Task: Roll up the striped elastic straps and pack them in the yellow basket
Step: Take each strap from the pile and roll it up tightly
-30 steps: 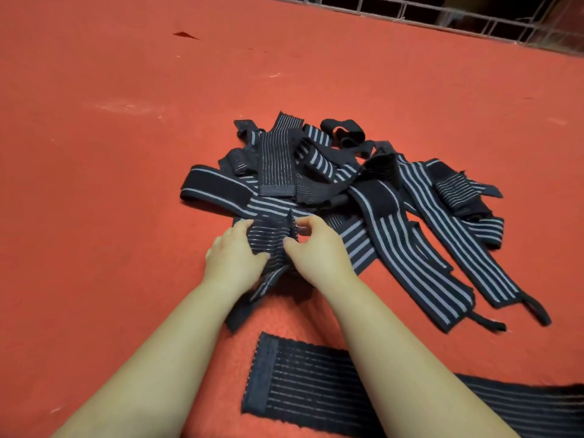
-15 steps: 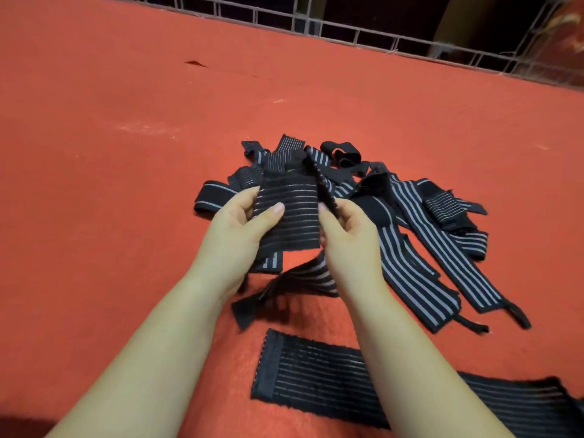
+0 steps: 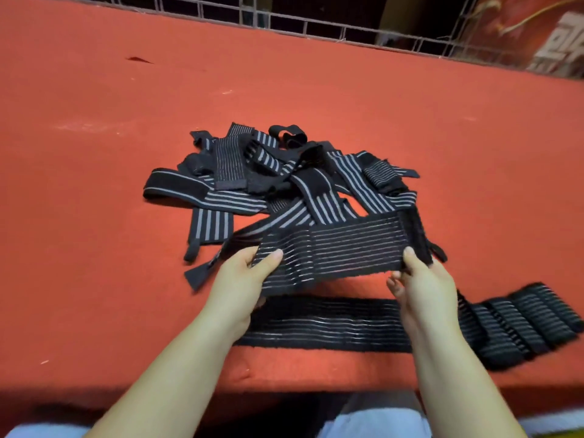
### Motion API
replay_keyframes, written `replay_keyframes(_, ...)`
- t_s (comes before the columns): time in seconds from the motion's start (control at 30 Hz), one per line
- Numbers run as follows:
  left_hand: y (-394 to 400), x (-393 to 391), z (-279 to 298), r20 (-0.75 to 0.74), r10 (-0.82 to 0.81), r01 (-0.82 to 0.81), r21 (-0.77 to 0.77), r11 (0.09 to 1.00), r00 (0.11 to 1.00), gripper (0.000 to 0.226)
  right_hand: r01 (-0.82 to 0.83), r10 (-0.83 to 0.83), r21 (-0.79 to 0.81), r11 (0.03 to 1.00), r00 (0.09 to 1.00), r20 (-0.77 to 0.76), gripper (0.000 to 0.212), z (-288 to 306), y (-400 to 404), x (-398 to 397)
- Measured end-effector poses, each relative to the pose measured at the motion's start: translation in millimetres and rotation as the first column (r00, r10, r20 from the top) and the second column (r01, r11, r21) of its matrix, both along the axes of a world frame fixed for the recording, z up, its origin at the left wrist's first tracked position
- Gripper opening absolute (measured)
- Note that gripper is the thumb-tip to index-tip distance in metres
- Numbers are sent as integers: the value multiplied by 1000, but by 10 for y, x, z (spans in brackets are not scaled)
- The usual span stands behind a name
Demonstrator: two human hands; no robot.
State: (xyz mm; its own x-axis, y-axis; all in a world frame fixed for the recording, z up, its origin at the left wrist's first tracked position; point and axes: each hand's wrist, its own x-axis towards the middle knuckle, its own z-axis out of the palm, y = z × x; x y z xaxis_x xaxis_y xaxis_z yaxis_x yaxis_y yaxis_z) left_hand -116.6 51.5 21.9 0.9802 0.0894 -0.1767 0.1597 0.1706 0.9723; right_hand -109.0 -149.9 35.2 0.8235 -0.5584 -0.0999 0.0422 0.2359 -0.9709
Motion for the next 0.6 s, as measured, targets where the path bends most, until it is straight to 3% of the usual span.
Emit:
replay_keyframes(0.17,51,-7,12,-79,117,-117,3,993,990,11,219,-221,55,974,975,30,23,13,-412,-68)
replay_keyframes(0.27,-38,-9,34,-75,102,-104,-19,994,992,12,272,-271,1,962,957,102,21,44,-465,-107)
replay_keyframes(0.4,-427,-58,115,15,-179,180,-98,979,984,21,193,-110,-348,917,963,246,15,46,-214,-223)
replay_keyframes(0.5,-681,-143,238,42,-454,455,-126,881,890,40,166,42,-571,804,942,333,13,36,25,-352)
replay_keyframes(0.6,-760,-171,387,124,-430,445,-142,884,894,39,206,145,-734,647,912,384,30,-13,161,-429)
